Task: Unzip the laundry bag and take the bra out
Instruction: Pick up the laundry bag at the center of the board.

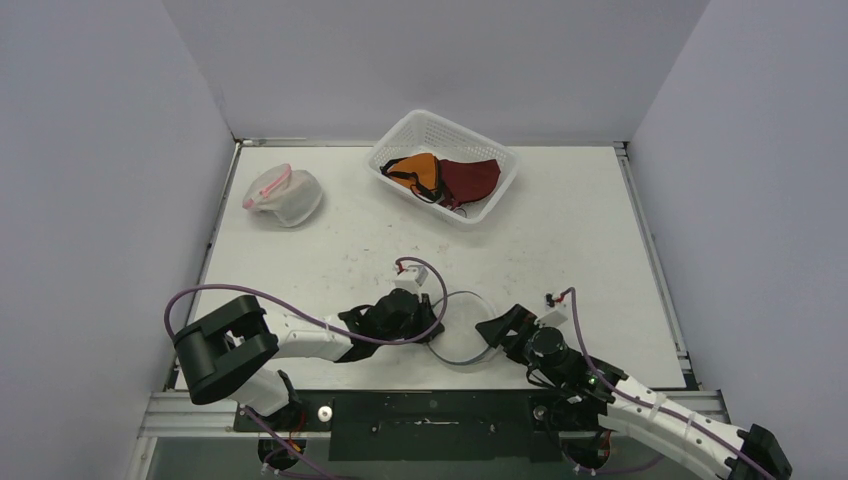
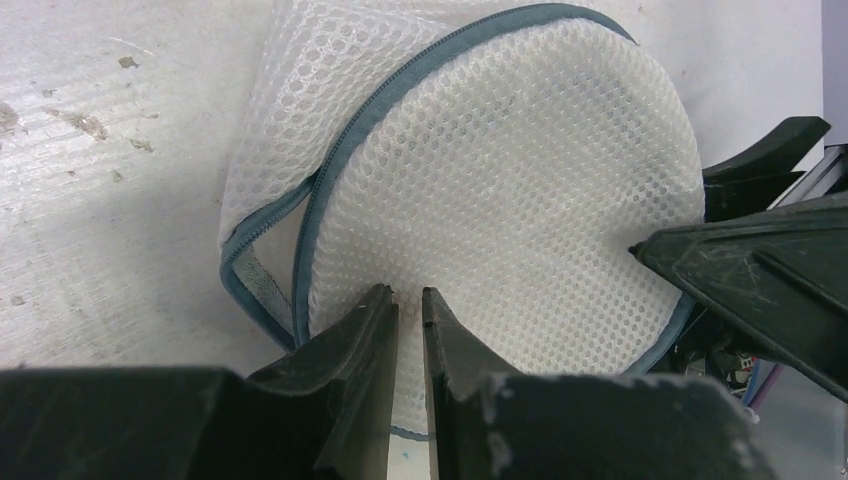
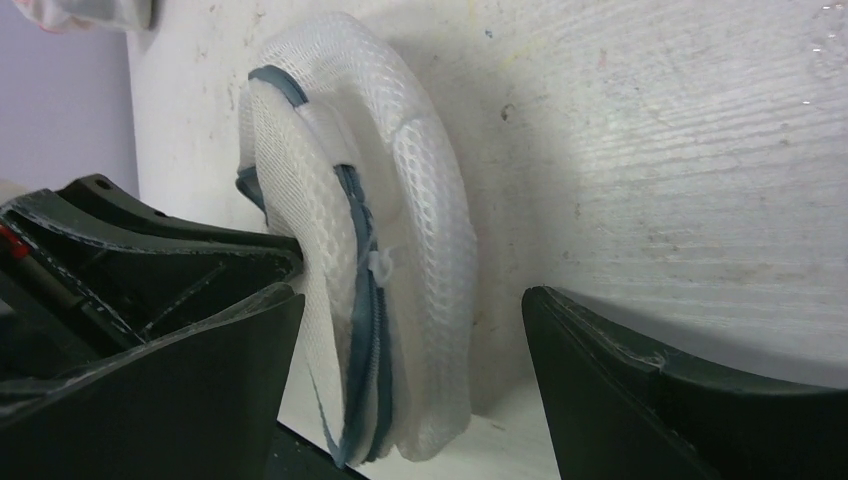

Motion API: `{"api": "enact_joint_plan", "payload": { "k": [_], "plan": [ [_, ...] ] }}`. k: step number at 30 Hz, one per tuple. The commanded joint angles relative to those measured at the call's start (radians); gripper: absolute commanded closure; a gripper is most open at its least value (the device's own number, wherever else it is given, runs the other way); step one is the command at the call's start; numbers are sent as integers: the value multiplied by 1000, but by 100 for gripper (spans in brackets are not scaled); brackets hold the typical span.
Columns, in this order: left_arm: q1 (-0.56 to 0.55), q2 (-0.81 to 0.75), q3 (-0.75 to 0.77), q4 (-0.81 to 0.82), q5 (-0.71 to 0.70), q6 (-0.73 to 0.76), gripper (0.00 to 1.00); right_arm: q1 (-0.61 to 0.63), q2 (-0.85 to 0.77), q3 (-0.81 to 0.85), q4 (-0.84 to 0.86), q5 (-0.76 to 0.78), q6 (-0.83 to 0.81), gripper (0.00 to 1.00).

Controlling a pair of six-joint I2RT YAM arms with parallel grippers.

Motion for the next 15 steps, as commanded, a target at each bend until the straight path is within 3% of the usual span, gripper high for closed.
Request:
{"api": "enact_joint_plan", "payload": {
  "k": [1, 4, 7, 15],
  "plan": [
    [-9, -12, 37, 7, -7, 20, 85, 5, 139, -28, 209, -38, 14, 17],
    [-11, -8, 41, 7, -9, 24, 85, 6, 252, -48, 273, -52, 26, 28],
    [-11, -5, 47, 7, -5, 26, 85, 8, 283, -67, 326, -58, 29, 47],
    [-12, -61, 58, -35, 8, 17, 84, 10, 167, -26, 206, -18, -2, 89]
  ]
}}
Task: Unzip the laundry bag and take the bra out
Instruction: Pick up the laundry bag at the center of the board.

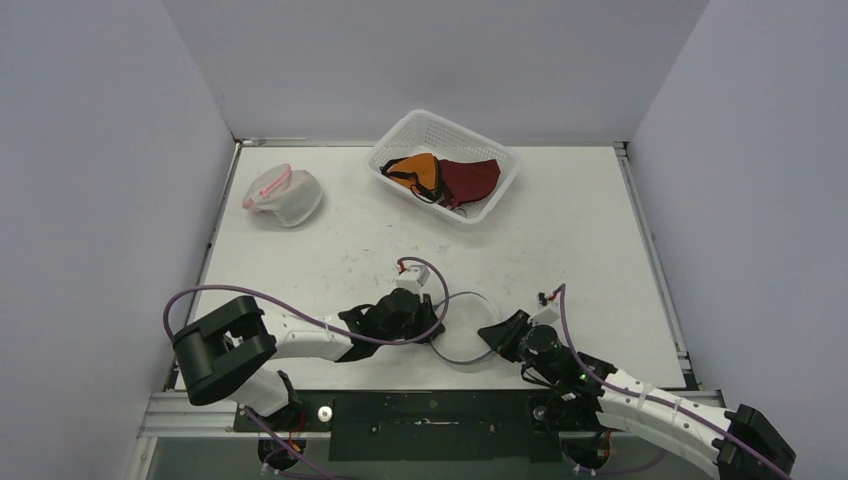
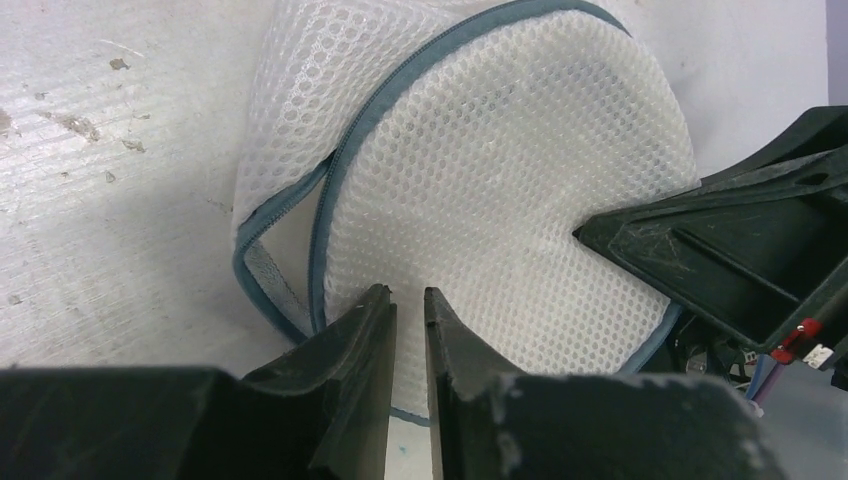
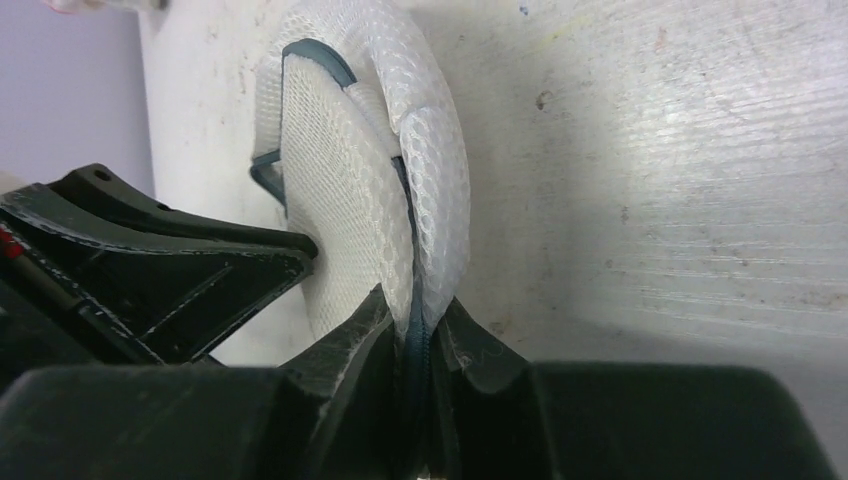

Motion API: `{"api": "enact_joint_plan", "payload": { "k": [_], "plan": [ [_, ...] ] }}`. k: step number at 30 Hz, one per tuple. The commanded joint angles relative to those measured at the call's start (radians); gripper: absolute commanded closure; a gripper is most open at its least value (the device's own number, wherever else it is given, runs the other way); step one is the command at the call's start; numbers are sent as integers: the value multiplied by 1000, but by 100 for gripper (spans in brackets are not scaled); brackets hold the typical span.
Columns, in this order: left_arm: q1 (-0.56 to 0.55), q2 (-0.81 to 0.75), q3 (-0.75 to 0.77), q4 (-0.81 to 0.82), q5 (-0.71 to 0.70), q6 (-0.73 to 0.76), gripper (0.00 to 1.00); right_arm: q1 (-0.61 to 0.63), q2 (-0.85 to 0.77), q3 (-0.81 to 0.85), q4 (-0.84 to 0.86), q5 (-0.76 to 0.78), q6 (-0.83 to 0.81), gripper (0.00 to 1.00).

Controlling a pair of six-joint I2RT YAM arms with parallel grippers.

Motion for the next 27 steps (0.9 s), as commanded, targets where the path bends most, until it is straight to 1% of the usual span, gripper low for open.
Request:
{"api": "enact_joint_plan", "payload": {
  "k": [1, 3, 6, 10, 12, 14, 17, 19, 21, 22, 24, 25, 26, 27],
  "plan": [
    [-4, -81, 46, -27, 7, -3, 82, 7, -89, 22, -69, 37, -25, 94],
    [-4, -138, 47, -62, 1, -12, 79, 7, -138, 57, -154, 50, -32, 95],
    [-3, -251, 57, -154, -27, -27, 72, 7, -195, 134, -281, 94, -58, 95],
    [-1, -428, 82, -305, -91, -27, 62, 3, -235, 279, -452, 209, -121, 95],
    [3, -522, 89, -414, -141, -41, 55, 0, -217, 364, -517, 279, -157, 95],
    [7, -623, 83, -484, -196, -71, 52, -5, -174, 452, -571, 353, -188, 95],
    [14, -782, 56, -544, -251, -101, 49, -19, -79, 566, -619, 466, -246, 95],
    [20, -868, 26, -555, -279, -110, 48, -55, 2, 651, -621, 531, -300, 95],
    [23, -929, -2, -569, -306, -127, 46, -146, 91, 712, -575, 509, -375, 95],
    [24, -952, -15, -577, -315, -137, 45, -217, 133, 733, -542, 458, -406, 95],
    [26, -978, -30, -589, -321, -145, 45, -402, 207, 763, -453, 298, -453, 95],
    [26, -984, -33, -596, -320, -146, 45, -494, 241, 767, -399, 208, -456, 95],
    [26, -986, -35, -601, -317, -145, 45, -617, 274, 767, -345, 135, -453, 95],
    [26, -985, -37, -604, -313, -143, 45, -696, 309, 768, -298, 77, -442, 95]
  ]
}}
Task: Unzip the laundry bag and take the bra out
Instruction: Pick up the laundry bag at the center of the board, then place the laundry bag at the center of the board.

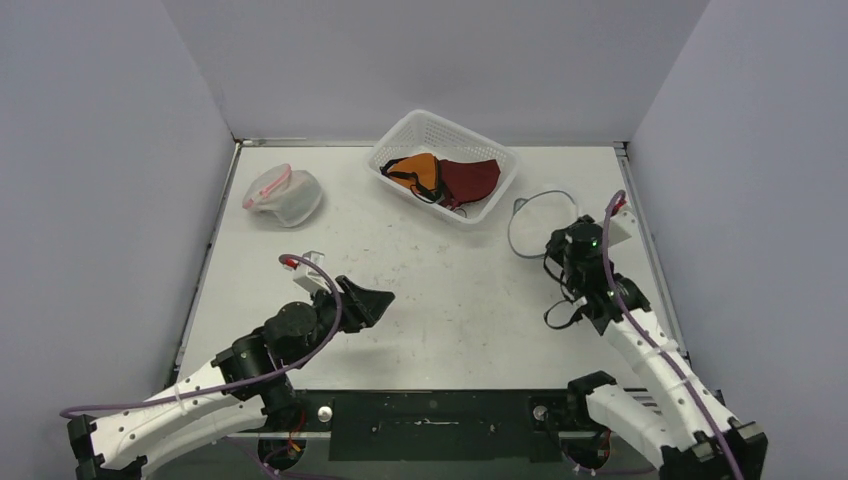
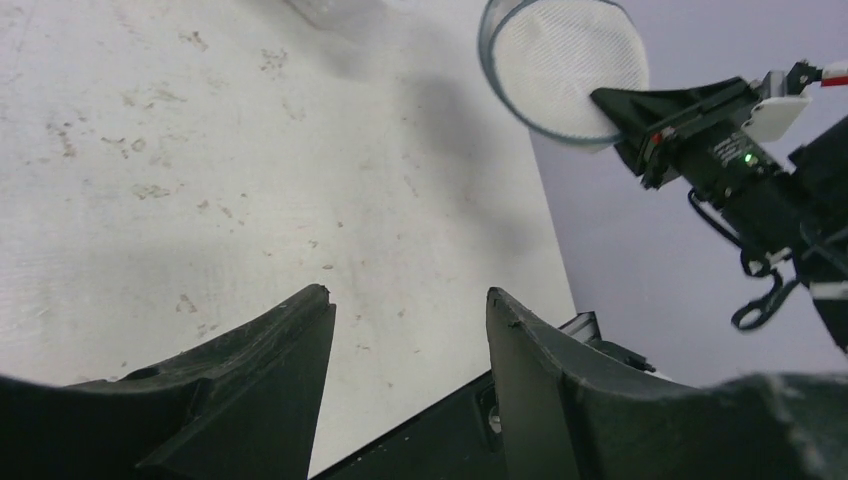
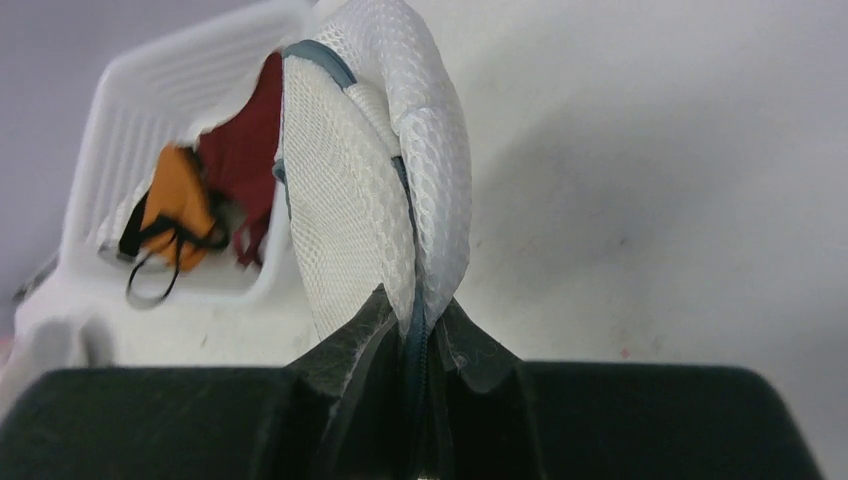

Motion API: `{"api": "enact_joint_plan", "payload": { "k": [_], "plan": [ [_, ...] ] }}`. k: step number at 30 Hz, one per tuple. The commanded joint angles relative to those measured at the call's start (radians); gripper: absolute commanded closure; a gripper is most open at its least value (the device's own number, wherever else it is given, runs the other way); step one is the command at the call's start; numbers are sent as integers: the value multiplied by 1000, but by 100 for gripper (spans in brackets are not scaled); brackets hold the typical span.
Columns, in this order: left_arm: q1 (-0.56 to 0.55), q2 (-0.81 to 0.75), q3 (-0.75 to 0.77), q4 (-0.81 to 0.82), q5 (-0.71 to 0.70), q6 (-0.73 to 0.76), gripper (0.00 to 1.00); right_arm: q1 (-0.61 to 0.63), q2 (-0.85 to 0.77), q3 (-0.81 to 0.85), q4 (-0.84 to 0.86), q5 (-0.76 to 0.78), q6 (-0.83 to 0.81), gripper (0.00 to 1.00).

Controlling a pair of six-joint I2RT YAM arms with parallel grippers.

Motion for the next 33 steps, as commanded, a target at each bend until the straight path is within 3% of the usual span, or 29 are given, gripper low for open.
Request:
{"api": "enact_joint_plan", "payload": {
  "k": [1, 4, 8, 13, 18, 23, 30, 33],
  "plan": [
    [6, 1, -16, -62, -26, -15, 45, -347, 140, 26, 238, -265, -46, 95],
    [6, 17, -21, -73, -29, 7, 45, -477, 248, -20, 418, -337, 40, 95],
    [14, 29, -37, -78, -31, 4, 44, -551, 438, -106, 728, -386, 118, 95],
    [24, 28, -50, -76, -27, 16, 44, -599, 720, -81, 1061, -539, 156, 95],
    [37, 21, -77, -79, -21, 1, 44, -620, 957, 22, 1154, -634, 154, 95],
    [50, 9, -92, -80, -27, -11, 44, -622, 1055, 31, 1137, -628, 132, 94],
    [80, 47, -74, -94, -14, -11, 40, -625, 1073, -4, 1087, -581, 98, 55],
    [87, 58, -61, -112, -4, -10, 39, -623, 1043, -7, 1050, -568, 69, 45]
  ]
}}
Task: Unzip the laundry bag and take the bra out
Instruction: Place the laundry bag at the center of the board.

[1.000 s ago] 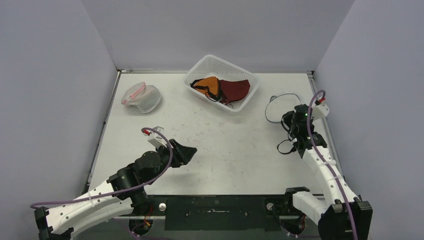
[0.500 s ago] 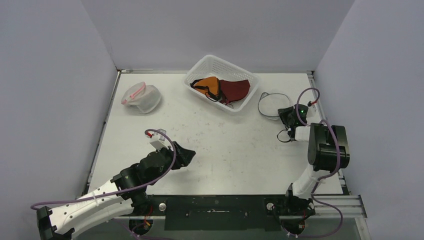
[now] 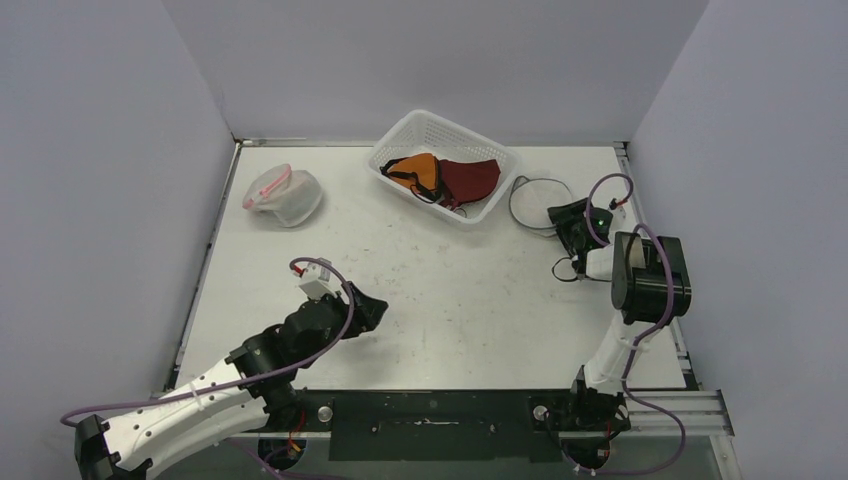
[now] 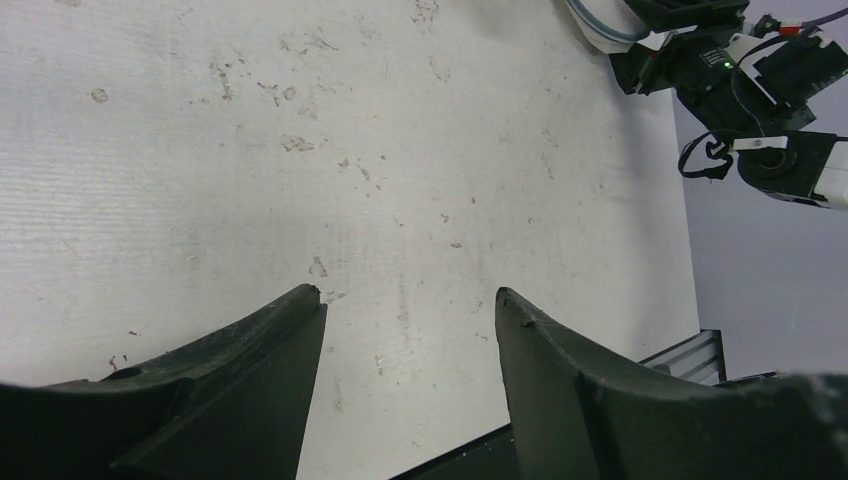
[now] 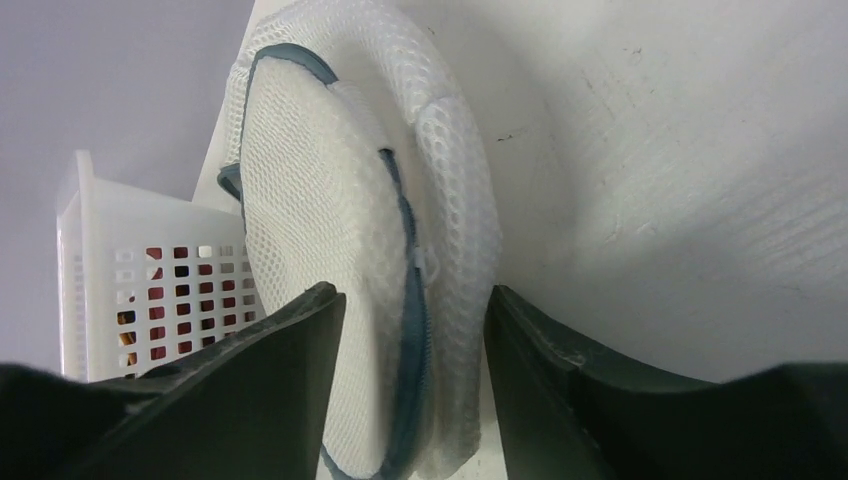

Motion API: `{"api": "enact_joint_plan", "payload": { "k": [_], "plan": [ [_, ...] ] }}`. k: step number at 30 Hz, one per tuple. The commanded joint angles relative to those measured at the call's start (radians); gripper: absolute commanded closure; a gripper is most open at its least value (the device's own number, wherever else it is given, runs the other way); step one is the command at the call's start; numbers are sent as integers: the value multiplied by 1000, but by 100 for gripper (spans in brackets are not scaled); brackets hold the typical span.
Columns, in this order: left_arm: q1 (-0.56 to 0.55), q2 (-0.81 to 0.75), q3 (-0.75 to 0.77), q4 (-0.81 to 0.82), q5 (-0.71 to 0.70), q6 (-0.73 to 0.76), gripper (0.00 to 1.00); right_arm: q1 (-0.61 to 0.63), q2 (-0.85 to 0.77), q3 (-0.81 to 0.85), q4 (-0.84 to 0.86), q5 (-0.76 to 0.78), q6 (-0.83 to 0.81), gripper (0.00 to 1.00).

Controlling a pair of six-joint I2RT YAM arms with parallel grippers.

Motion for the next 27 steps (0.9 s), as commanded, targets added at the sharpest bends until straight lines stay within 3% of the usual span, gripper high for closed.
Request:
{"api": "enact_joint_plan", "payload": {
  "k": [1, 10, 16, 19, 24, 27],
  "plan": [
    [16, 10, 33, -16, 11, -7, 39, -8, -50, -11, -65, 54, -74, 42],
    [28, -10, 26, -37, 3, 7, 36, -3, -285, -23, -333, 161, -154, 22],
    [48, 34, 87, -101, -43, 34, 20, 69, -532, -22, -530, 297, -206, 16],
    [65, 45, 129, -102, -89, 75, 15, 186, -708, -29, -587, 366, -206, 16],
    [122, 157, 273, -85, -162, 183, 5, 517, -1000, -51, -609, 483, -230, 17],
    [297, 260, 388, -133, -83, 187, 3, 693, -1090, -76, -651, 511, -253, 18]
  ]
}}
